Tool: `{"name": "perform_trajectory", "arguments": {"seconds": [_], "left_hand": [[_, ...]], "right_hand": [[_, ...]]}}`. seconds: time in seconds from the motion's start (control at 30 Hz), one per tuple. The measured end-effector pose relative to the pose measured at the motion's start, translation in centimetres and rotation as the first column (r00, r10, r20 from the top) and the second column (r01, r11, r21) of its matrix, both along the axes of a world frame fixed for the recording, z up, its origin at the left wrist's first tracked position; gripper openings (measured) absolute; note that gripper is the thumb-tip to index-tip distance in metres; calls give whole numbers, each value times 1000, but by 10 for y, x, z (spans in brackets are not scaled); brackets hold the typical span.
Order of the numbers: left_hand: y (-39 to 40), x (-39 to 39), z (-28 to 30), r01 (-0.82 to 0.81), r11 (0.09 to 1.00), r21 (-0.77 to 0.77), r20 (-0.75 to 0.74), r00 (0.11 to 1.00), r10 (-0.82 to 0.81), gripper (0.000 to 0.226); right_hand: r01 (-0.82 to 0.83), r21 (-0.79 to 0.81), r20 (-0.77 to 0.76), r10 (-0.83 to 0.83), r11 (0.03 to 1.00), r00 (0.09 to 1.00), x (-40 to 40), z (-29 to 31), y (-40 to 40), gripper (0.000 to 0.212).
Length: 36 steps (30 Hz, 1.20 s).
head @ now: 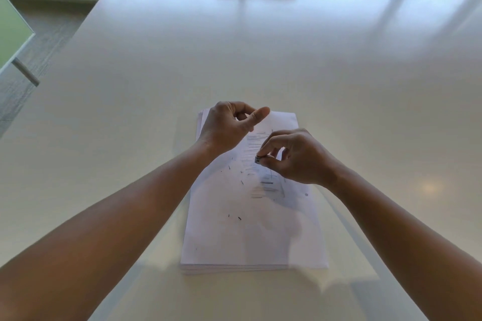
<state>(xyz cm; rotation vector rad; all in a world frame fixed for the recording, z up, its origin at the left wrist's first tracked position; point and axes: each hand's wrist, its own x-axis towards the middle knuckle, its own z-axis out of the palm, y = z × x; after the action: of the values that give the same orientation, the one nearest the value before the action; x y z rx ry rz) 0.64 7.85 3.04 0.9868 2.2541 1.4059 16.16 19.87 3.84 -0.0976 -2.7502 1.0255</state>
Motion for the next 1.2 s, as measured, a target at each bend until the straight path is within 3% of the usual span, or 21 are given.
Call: {"name": "perform_trajectory", "arguments": {"seconds": [0.13, 0.3, 0.43, 0.57, 0.8, 1.0, 1.2], "left_hand": [[4, -21, -12, -1, 998, -68, -143, 990, -8, 41], [8, -44, -22, 122, 978, -168, -240, 957, -161, 35], [10, -53, -29, 217, 958, -188, -241, 935, -260, 34], [6, -53, -35, 178, 947, -267, -276, 927, -252, 31], [3, -46, -31, 237, 884, -403, -284, 886, -367, 49], [1, -39, -16, 226, 837, -498, -212, 905, -370, 54], [3, -39, -15, 224, 821, -526, -191, 909, -370, 66]], "right_hand": [[5, 11, -1, -5, 1000, 1000, -10, 0, 3, 4], [27, 11, -20, -27, 1000, 999, -20, -1, 5, 4], [93, -22, -51, -94, 995, 994, -28, -6, 7, 1], [176, -31, -60, -178, 984, 982, -34, -11, 10, 4], [216, 65, -31, -215, 974, 976, -42, -11, 15, 9], [167, 153, -99, -154, 974, 983, -49, -14, 15, 6], [25, 239, -165, 15, 971, 986, -47, -16, 8, 8]]}}
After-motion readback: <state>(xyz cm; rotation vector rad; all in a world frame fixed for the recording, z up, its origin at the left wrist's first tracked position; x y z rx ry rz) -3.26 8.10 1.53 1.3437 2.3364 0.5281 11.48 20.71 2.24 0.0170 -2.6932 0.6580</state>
